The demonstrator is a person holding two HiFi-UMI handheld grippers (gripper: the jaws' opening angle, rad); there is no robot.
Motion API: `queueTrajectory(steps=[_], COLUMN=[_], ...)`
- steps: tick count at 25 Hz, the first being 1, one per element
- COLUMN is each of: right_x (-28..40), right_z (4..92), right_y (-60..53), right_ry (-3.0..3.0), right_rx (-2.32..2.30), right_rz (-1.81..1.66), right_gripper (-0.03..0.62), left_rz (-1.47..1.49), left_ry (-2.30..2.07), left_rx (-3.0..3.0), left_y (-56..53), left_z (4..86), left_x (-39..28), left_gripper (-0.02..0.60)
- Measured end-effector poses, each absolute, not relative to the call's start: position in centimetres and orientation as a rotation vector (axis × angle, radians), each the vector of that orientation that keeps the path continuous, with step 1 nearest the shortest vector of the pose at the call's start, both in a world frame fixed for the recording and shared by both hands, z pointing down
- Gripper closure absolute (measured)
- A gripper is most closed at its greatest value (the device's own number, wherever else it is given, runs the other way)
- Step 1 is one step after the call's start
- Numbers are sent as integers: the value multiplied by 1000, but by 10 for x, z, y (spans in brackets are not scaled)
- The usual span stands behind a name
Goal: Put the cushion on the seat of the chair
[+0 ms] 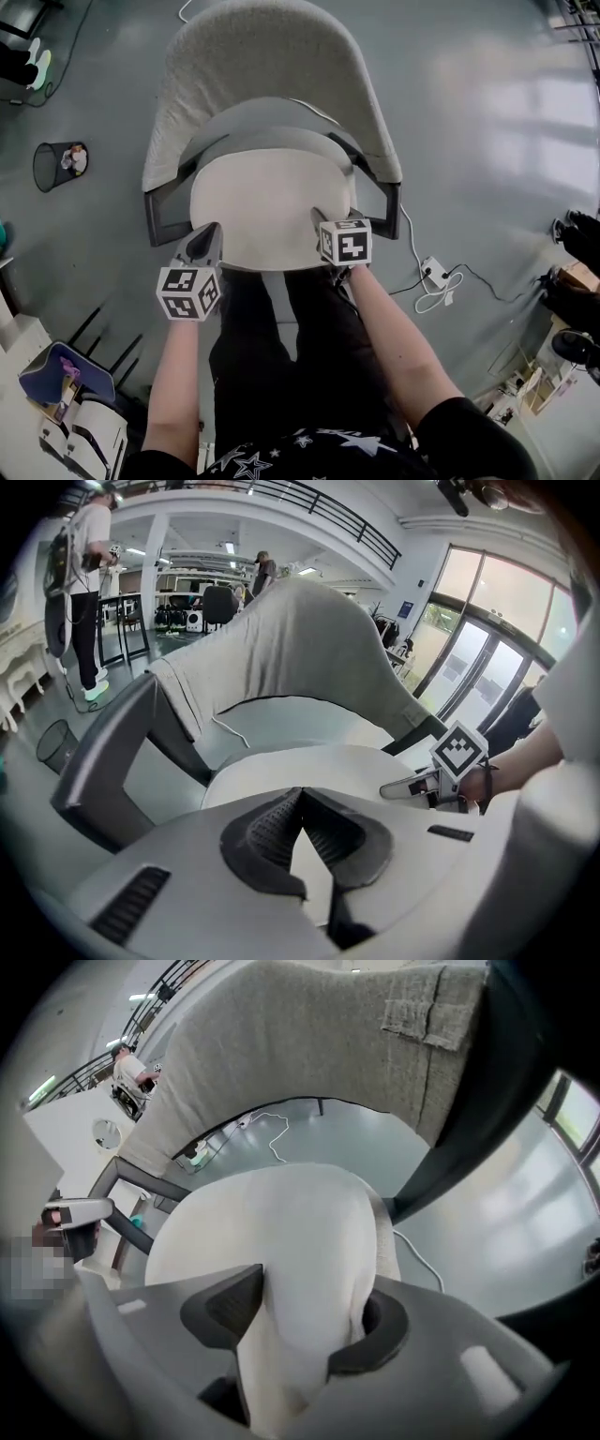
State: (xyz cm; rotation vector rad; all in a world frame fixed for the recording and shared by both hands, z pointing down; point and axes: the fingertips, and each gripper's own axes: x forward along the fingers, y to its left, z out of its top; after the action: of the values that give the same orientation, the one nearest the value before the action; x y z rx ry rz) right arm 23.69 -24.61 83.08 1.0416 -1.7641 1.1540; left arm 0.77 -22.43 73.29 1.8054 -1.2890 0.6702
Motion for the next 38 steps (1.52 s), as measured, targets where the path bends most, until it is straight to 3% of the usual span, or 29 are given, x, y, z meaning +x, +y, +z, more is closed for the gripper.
queueTrajectory(steps=[3, 8, 13, 26, 32, 38], right_x=[245, 250, 262, 259, 265, 253], right_z=[836, 839, 834, 785, 750, 700], right_y=[-250, -251, -254, -257, -251, -239], right_ry=[-1780, -1777, -1713, -1683, -1577, -1521], right_rx=[1090, 1146, 1247, 1488, 1762, 1940], right_rz=[1090, 1010, 991, 958, 1065, 1077], right_gripper=[339, 310, 235, 233, 284, 442], left_rz=[688, 698, 701, 648, 565, 519], left_ry=[-1262, -1236, -1213, -1139, -1056, -981], left_rx=[1809, 1803, 1813, 1950, 2051, 2153], left_y=[-222, -216, -213, -234, -234, -237], left_z=[744, 752, 753, 715, 670, 627], left_x=[17, 20, 17, 11, 10, -11], left_gripper=[572, 572, 572, 572, 572, 572])
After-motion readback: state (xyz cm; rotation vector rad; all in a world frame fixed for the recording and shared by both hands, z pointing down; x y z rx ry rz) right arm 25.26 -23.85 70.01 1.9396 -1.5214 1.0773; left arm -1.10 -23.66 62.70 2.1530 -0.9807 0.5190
